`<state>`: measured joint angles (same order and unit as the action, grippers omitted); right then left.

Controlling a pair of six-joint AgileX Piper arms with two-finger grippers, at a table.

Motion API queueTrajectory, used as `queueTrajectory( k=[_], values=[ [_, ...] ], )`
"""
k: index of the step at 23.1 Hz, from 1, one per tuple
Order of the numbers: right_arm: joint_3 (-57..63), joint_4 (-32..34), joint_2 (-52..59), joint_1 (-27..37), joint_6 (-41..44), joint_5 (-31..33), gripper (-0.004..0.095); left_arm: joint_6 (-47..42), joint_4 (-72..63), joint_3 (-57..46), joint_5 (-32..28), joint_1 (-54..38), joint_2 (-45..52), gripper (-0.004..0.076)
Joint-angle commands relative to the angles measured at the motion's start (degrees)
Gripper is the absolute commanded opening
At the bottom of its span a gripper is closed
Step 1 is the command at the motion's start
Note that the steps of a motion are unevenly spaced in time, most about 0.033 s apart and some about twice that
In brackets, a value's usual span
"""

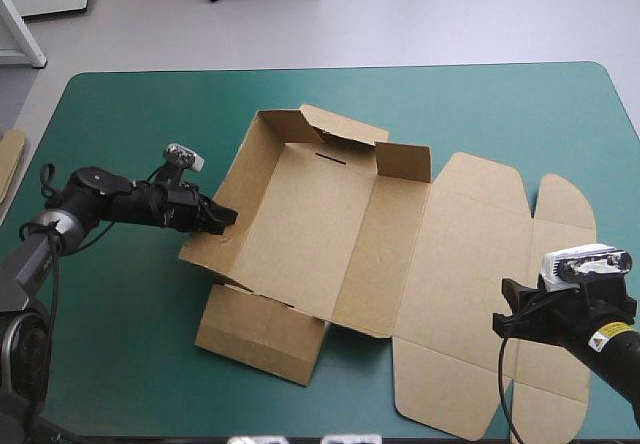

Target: Fold the box

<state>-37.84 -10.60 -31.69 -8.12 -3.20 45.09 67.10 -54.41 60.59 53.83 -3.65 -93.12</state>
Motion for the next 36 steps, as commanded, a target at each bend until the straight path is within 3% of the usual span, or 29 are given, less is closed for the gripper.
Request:
queueTrajectory(
  k=[1, 4, 7, 9, 11, 13, 15, 21, 24, 26, 28, 30, 34, 35, 36],
  values=[
    [-2.0, -0.9, -0.5, 0.0, -0.5, -2.9, 0.0485, 1.5, 4.6, 10.8, 1.8, 0.4, 0.1, -0.0008],
    [-2.0, -2.7, -0.5, 0.0, -0.7, -2.9, 0.0486, 3.4, 12.2, 24.7, 0.9, 4.0, -3.9, -0.0008],
    [-2.0, -2.7, -0.5, 0.0, -0.9, -2.8, 0.0486, 4.5, 29.6, 39.1, 0.9, 11.2, -8.4, -0.0008],
    [-2.0, -2.7, -0.5, 0.0, -0.9, -2.9, 0.0486, 7.2, 36.8, 46.1, -2.5, 16.0, -10.8, -0.0008],
    [-2.0, -2.7, -0.5, 0.0, -0.9, -2.9, 0.0486, 11.1, 40.0, 48.4, -8.6, 19.3, -11.6, -0.0008],
    [-2.0, -2.7, -0.6, 0.0, -0.9, -2.9, 0.0486, 15.0, 45.3, 48.6, -21.5, 24.3, -11.6, -0.0008],
    [-2.0, -2.8, -2.0, 0.0, -0.9, -2.6, 0.0486, 14.9, 52.3, 48.4, -29.6, 28.7, -11.6, -0.0008],
    [-2.1, -3.0, -6.2, 0.0, -1.0, -1.2, 0.0486, 8.8, 55.7, 40.5, -29.4, 32.2, -10.5, -0.0009],
    [-2.1, -3.0, -6.2, 0.0, -0.9, -1.3, 0.0486, -2.9, 63.2, 31.2, -36.9, 34.3, -7.6, -0.0009],
    [-2.1, -3.1, -6.2, 0.0, -0.2, -1.3, 0.0486, -16.0, 73.0, 25.1, -43.9, 35.9, -5.6, -0.0009],
    [-2.1, -3.8, -6.3, 0.0, -0.2, -1.3, 0.0486, -28.4, 83.9, 21.5, -46.1, 37.3, -4.4, -0.0009],
    [-2.1, -5.6, -6.3, 0.0, -0.4, -1.1, 0.0486, -39.7, 92.7, 19.8, -44.6, 38.2, -4.1, -0.0009],
    [-2.1, -7.1, -9.1, 0.0, -2.8, -1.1, 0.0486, -70.7, 121.9, 19.3, -35.2, 39.9, -4.5, -0.0009],
    [-2.1, -7.5, -9.7, 0.0, -3.3, -1.1, 0.0486, -74.3, 125.1, 19.3, -33.6, 40.3, -4.5, -0.0009],
    [-2.1, -7.7, -11.0, 0.0, -3.6, -0.9, 0.0486, -81.2, 130.9, 19.2, -26.8, 42.1, -4.8, -0.0009]
  ],
)
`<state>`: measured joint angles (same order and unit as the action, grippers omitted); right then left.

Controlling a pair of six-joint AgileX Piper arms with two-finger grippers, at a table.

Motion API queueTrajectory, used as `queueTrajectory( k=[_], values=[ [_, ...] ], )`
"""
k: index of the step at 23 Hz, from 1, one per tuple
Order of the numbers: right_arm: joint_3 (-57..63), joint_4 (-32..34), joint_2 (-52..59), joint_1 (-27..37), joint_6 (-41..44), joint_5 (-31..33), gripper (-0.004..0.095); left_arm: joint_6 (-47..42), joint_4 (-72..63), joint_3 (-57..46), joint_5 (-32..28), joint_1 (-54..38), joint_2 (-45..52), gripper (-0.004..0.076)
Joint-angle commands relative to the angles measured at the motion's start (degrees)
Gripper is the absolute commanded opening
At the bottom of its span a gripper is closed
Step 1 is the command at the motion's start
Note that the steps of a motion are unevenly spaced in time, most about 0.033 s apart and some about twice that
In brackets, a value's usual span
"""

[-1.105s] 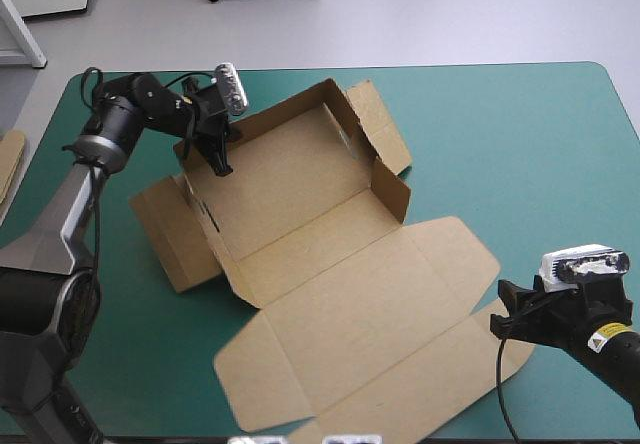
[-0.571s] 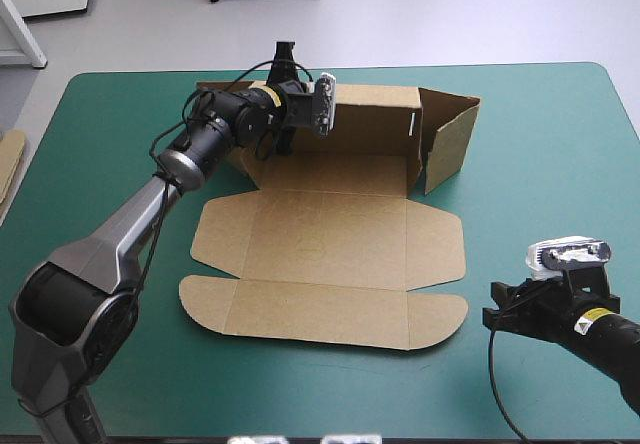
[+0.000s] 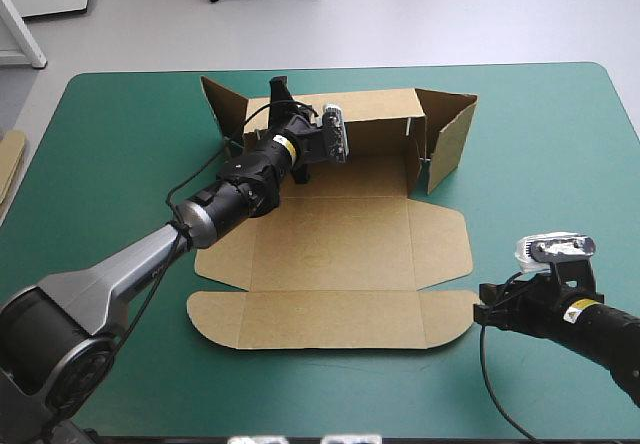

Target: Fold the box

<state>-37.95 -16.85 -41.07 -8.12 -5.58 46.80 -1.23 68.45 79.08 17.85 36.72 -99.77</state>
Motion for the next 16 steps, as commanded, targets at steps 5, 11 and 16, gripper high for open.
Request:
queueTrajectory(
  k=[5, 11, 16],
  values=[
    [-2.7, -2.4, -6.0, 0.0, -3.2, -1.9, 0.0486, -20.6, 16.0, 0.5, 13.9, 8.7, 1.7, -0.0009],
    [-3.5, -3.4, -10.2, -0.1, -7.8, -2.9, 0.0485, -20.8, 15.8, -0.6, 8.9, 10.1, 1.5, -0.0008],
    [-3.5, 0.5, -12.3, -0.1, -5.6, -2.6, 0.0486, -20.8, 18.3, -3.3, 4.6, 10.1, 1.0, -0.0008]
  ],
)
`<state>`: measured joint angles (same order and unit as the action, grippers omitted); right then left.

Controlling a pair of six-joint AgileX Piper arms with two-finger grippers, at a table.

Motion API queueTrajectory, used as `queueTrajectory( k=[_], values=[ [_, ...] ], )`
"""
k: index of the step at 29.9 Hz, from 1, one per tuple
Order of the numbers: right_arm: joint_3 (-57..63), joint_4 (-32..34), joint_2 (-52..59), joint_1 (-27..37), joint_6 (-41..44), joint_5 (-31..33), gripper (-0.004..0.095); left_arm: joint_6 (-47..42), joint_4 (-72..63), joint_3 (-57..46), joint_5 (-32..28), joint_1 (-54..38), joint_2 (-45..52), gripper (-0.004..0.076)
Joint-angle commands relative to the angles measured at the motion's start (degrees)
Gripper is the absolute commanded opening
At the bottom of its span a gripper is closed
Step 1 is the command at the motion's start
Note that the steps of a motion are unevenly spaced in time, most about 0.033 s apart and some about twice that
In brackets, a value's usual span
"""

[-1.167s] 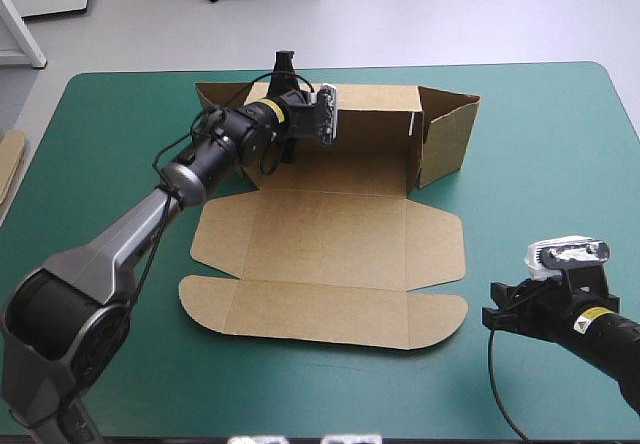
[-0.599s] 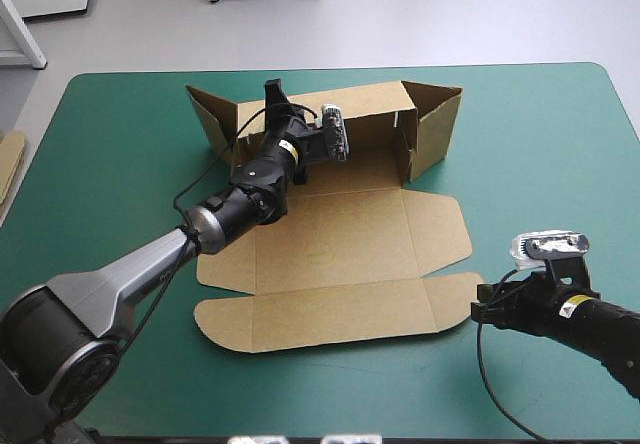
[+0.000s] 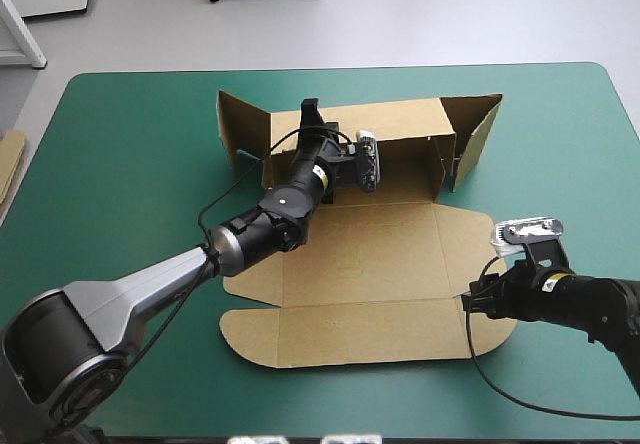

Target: Fold the box

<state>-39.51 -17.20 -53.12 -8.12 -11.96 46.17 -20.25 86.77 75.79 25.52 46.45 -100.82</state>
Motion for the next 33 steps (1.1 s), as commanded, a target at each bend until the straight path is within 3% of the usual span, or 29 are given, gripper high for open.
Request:
queueTrajectory(
  k=[1, 7, 17, 28, 33],
  values=[
    [-1.9, 0.5, -0.3, -0.1, 1.1, -1.9, 0.0486, -1.7, -0.6, -0.3, -1.8, 0.4, 2.0, -0.0009],
    [-2.2, -0.9, -2.1, -0.1, 2.4, -6.3, 0.0464, -1.7, -0.5, -1.1, -1.2, 0.5, 1.9, -0.0008],
    [-14.4, 2.1, -17.6, -0.1, 1.6, -6.4, 0.0445, -1.7, -1.0, -1.1, 0.2, 0.5, 1.9, -0.0008],
    [-41.8, 5.3, -27.2, -0.1, 2.2, 5.4, 0.0445, -1.7, -0.6, -1.1, 0.5, 0.5, 1.9, -0.0008],
    [-56.8, 9.7, -30.2, -0.1, 4.7, 10.9, 0.0445, -1.7, -0.6, -1.1, 0.5, 0.5, 1.9, -0.0008]
  ],
)
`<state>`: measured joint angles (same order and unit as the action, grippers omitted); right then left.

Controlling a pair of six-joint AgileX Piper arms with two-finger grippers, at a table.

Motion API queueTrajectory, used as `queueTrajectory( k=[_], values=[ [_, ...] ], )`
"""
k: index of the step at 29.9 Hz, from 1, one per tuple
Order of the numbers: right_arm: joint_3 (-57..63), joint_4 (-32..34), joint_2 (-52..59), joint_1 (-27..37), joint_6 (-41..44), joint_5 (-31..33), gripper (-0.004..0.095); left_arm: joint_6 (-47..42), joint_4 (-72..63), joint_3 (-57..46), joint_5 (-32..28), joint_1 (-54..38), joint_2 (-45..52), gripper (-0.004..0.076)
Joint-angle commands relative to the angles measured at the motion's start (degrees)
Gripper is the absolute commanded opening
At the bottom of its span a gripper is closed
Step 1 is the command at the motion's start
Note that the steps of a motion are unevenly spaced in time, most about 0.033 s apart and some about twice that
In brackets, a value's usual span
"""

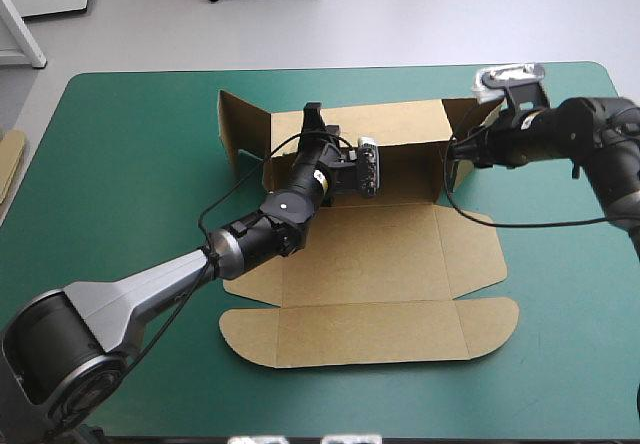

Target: Fold the box

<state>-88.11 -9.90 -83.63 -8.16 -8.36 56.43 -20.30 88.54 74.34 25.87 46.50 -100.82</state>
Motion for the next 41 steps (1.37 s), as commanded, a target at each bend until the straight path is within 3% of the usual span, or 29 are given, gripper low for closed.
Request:
queueTrajectory(
  k=[1, 6, 13, 18, 33, 41],
  values=[
    [-11.3, 3.5, -0.3, -0.1, 1.4, 1.0, 0.0445, -1.7, -2.3, 0.4, 0.3, 0.4, 1.9, -0.0008],
    [-24.9, 9.1, -6.4, 0.6, 3.6, 3.8, 0.0445, -1.8, -2.3, 0.4, 0.3, 0.4, 1.9, -0.0008],
    [-36.4, 4.2, -18.1, 4.3, 4.4, 3.4, 0.0445, -1.7, -2.3, 0.4, 0.7, 0.4, 1.9, -0.0008],
    [-43.6, 4.4, -24.2, 4.6, 4.4, 2.9, 0.0445, -1.7, -2.3, 0.4, 2.2, 0.4, 1.9, -0.0008],
    [-49.2, 4.3, -35.3, 4.6, 3.1, 0.0, 0.0445, -1.7, -2.3, 0.4, 2.2, 0.4, 1.9, -0.0008],
    [-49.2, 4.9, -36.7, 4.6, 3.3, 5.0, 0.0444, -1.7, -2.3, 0.4, 1.8, 0.4, 1.9, -0.0008]
  ],
)
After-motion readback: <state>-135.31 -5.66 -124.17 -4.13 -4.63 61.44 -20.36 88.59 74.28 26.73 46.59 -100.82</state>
